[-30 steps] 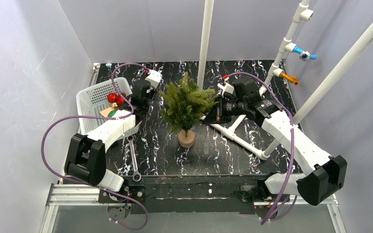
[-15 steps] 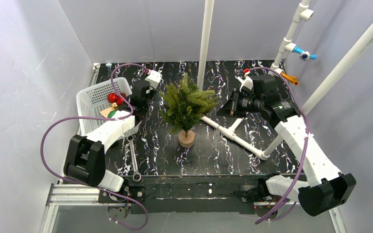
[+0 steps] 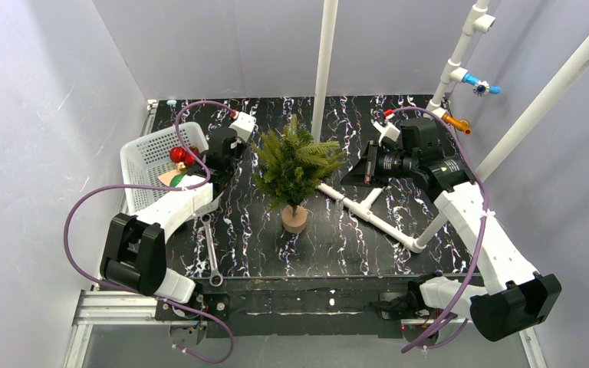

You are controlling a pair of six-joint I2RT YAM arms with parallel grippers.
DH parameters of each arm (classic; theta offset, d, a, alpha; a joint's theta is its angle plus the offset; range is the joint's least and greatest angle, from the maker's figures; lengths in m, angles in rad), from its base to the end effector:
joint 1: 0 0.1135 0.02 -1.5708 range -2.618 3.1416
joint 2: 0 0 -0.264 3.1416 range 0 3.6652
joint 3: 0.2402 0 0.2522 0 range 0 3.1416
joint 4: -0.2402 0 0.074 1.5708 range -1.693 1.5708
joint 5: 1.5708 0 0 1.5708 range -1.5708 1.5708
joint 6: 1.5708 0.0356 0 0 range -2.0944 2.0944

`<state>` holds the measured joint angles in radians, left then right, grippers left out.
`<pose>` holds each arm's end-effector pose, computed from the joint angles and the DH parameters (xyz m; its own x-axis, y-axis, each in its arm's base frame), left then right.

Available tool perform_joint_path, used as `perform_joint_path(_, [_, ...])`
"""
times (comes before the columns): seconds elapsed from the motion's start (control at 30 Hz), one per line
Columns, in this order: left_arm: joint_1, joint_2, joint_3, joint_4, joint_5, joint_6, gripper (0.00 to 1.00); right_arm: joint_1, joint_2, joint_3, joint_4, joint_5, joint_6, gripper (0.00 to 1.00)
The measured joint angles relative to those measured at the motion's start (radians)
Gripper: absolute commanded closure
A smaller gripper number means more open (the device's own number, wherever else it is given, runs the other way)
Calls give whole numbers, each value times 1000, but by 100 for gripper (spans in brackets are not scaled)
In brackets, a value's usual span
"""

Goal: Decorate the small christmas tree
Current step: Wrap the decoration item around the Christmas tree.

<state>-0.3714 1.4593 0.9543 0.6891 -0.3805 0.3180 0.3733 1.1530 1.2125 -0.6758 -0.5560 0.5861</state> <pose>0.3209 -0.1108 0.3295 0.1610 0.2488 -0.9551 -0.0564 0.9684 0.2428 0.2156 0.1046 0.3690 -0.8415 0.1750 -0.5111 -0.2945 0.6446 0.7055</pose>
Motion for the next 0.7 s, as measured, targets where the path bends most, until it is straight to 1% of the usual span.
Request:
perform_joint_path(0.33, [2, 0, 0, -16, -1, -2, 100, 7, 11, -62, 50, -33, 32, 99])
perform_joint_path(0.7, [3, 0, 0, -23, -1, -4, 100, 8, 45, -65, 74, -39, 35, 99])
